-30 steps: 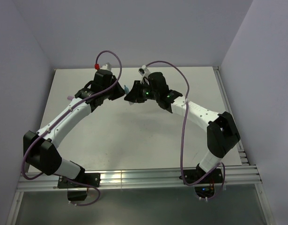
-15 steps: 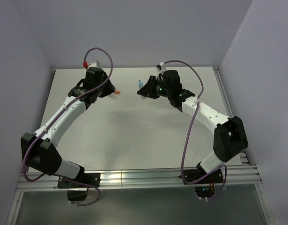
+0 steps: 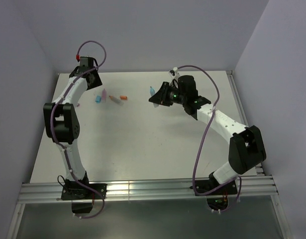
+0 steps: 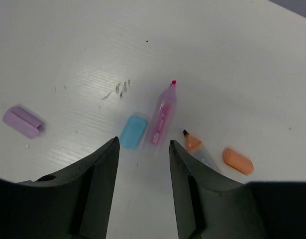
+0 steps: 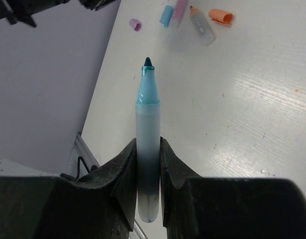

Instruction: Insert the pens into the pen caps

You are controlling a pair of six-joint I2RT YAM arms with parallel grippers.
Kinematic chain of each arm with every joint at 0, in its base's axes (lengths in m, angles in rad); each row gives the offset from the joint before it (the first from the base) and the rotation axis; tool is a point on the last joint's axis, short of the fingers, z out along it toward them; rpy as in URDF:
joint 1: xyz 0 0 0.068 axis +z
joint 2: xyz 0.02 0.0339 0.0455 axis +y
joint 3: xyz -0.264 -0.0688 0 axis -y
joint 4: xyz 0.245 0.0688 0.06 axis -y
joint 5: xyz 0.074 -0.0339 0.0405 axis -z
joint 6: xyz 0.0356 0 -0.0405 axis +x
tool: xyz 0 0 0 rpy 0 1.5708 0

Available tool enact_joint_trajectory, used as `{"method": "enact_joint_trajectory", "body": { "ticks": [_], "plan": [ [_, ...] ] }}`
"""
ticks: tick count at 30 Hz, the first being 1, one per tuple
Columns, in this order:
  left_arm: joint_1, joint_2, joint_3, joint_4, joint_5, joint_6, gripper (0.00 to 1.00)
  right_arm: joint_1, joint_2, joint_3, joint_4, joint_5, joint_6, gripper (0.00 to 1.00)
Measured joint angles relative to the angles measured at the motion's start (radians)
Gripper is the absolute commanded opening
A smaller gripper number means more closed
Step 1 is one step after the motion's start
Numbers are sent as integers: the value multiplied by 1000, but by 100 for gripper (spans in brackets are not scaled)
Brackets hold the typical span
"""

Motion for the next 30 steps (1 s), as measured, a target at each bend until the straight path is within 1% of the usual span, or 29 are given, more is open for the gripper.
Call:
{"method": "enact_joint_trajectory", "body": {
  "ticks": [3,7,17,21,30],
  "plan": [
    [5,89,53,0,-7,40,50,-14,0,-1,0,-16,-3,0],
    [18,149,54,-11,-2,76,52,-30,0,-11,2,-30,-11,0],
    [69,204,58,-5,42,128,50,-56,-1,-32,3,-57,-18,0],
    [71,224,59,1,69,135,52,-56,-1,-33,7,-66,-18,0],
    [69,241,59,10,90,139,51,-59,-1,-37,18,-79,-18,0]
  ]
}}
